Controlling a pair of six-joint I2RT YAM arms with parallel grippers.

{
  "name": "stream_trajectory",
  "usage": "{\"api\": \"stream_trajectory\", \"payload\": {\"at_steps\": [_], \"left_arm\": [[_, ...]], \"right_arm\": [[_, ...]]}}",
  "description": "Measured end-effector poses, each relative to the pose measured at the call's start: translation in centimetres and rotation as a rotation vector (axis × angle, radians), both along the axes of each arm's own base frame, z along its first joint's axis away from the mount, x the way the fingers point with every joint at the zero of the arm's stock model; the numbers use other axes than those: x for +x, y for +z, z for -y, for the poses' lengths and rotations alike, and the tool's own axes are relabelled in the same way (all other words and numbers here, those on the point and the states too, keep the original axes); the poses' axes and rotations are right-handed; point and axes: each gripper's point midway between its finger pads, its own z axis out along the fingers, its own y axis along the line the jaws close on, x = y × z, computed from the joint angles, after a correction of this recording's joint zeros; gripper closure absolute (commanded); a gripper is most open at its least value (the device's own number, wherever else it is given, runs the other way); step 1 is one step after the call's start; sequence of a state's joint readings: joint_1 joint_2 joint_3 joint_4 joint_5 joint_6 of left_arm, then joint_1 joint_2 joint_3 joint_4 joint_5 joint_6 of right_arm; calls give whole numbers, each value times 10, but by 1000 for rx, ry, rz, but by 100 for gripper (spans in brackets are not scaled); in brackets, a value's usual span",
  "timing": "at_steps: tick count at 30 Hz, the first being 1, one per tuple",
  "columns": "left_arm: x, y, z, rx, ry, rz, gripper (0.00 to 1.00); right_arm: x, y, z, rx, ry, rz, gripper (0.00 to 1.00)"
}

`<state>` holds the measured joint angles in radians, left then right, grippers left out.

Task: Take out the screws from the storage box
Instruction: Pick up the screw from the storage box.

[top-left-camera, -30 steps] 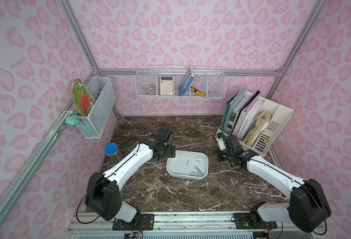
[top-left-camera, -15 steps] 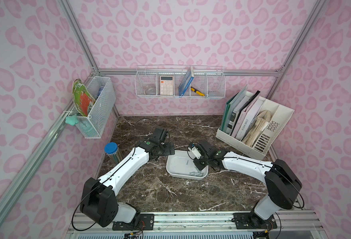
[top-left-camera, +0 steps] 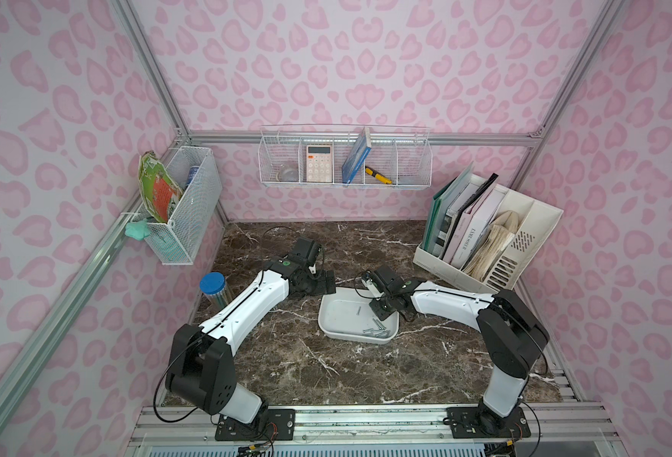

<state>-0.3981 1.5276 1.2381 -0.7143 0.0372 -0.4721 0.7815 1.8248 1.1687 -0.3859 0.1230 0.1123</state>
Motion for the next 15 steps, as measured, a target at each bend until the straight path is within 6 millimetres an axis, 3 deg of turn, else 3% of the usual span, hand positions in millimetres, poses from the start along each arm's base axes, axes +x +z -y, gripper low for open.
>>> {"api": "stream_trajectory", "payload": {"at_steps": [15], "left_arm": [[-4, -9, -1, 24, -5, -60, 2]], "right_arm": [[6, -16, 0, -47, -2, -11, 76]]}}
